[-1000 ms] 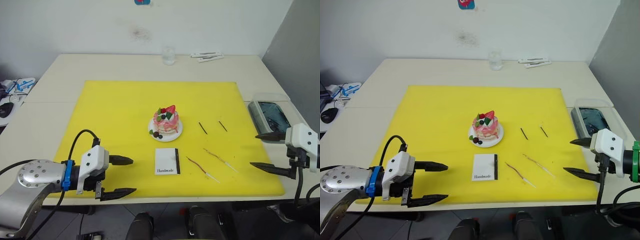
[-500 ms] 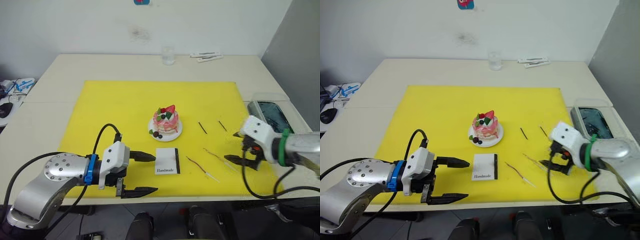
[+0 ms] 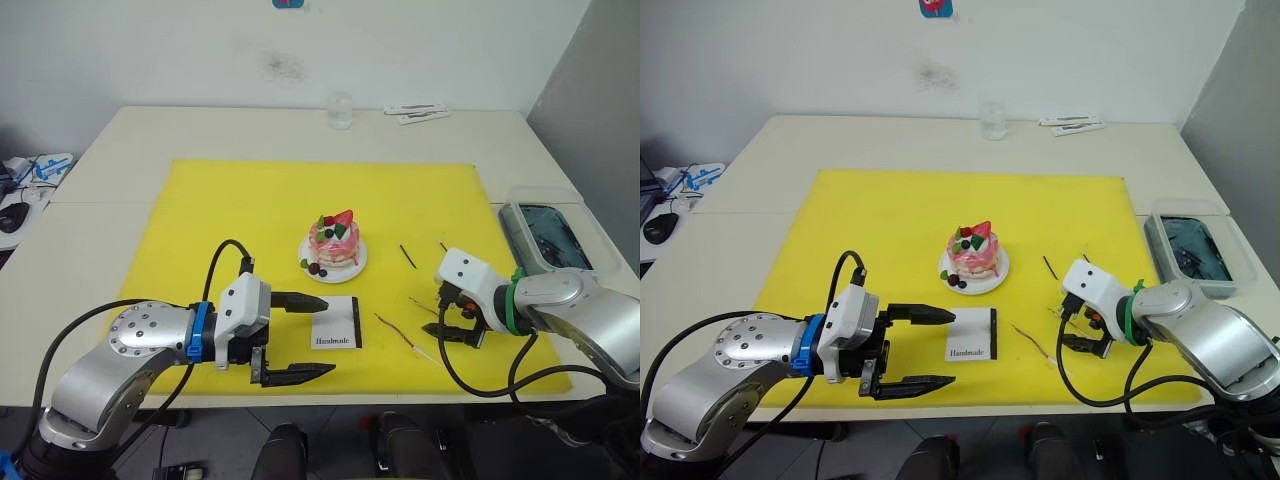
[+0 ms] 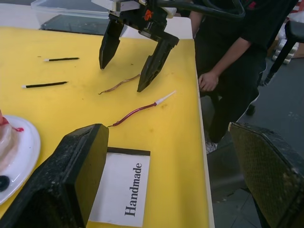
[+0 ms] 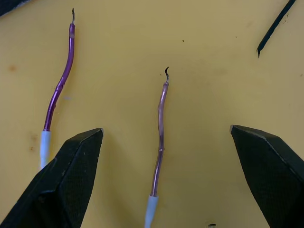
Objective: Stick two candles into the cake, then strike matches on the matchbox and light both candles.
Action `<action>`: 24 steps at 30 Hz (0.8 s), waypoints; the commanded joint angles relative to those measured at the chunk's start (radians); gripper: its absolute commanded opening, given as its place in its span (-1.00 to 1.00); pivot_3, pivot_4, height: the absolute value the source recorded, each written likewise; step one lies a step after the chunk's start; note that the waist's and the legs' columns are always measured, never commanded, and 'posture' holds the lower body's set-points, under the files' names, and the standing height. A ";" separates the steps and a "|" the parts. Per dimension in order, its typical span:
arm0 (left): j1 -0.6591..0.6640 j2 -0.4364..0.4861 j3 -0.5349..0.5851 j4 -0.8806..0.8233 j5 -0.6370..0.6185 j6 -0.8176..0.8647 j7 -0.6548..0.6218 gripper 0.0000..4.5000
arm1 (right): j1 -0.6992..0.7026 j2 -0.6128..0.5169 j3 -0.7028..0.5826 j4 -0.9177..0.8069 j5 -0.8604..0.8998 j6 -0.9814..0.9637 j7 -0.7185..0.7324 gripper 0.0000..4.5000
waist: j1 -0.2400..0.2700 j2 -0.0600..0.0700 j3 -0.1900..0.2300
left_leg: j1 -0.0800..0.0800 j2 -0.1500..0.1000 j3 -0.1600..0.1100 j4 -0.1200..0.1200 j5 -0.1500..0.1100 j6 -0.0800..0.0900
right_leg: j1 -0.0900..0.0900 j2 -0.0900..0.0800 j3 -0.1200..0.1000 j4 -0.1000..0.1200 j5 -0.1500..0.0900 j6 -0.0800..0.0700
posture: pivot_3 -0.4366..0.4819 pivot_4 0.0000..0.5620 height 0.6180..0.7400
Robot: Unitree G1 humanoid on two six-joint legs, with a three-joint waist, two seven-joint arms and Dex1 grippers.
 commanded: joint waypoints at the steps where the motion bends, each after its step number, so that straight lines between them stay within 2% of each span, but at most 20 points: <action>1: -0.008 -0.006 0.000 -0.038 -0.017 -0.004 0.014 0.99 | -0.004 -0.031 0.000 -0.008 -0.013 -0.022 0.012 1.00 | 0.000 0.000 0.000 | 0.000 0.000 0.000 0.000 0.000 0.000 | 0.000 0.000 0.000 0.000 0.000 0.000 | -0.05 -0.47 1.00; 4: -0.006 -0.007 0.000 -0.041 -0.018 -0.001 0.020 0.99 | 0.012 -0.048 -0.003 0.000 -0.018 -0.033 0.015 1.00 | 0.000 0.000 0.000 | 0.000 0.000 0.000 0.000 0.000 0.000 | 0.000 0.000 0.000 0.000 0.000 0.000 | -0.05 -0.47 1.00; 7: -0.009 -0.005 -0.005 -0.039 -0.015 -0.003 0.021 1.00 | 0.023 -0.049 -0.006 0.010 -0.018 -0.037 0.016 0.73 | 0.000 0.000 0.000 | 0.000 0.000 0.000 0.000 0.000 0.000 | 0.000 0.000 0.000 0.000 0.000 0.000 | -0.05 -0.47 1.00; 17: -0.027 -0.008 -0.019 -0.030 -0.009 -0.005 0.023 1.00 | 0.042 -0.027 -0.018 0.027 -0.004 -0.006 0.004 -0.91 | 0.000 0.000 0.000 | 0.000 0.000 0.000 0.000 0.000 0.000 | 0.000 0.000 0.000 0.000 -0.001 -0.001 | -0.05 -0.47 1.00; 18: -0.027 -0.008 -0.020 -0.029 -0.009 -0.006 0.024 1.00 | 0.043 -0.026 -0.025 0.023 0.003 0.003 0.005 -0.99 | 0.000 0.000 0.000 | 0.000 0.000 0.000 0.000 0.000 0.000 | 0.000 0.000 0.000 0.000 -0.001 -0.001 | -0.05 -0.47 1.00; 24: -0.034 -0.012 -0.021 -0.016 0.001 -0.010 0.034 1.00 | 0.030 -0.007 -0.092 0.009 0.057 0.072 0.014 -0.99 | 0.000 0.000 0.000 | 0.000 0.000 0.000 0.000 0.000 0.000 | 0.000 0.000 0.000 -0.001 -0.001 -0.001 | -0.05 -0.47 1.00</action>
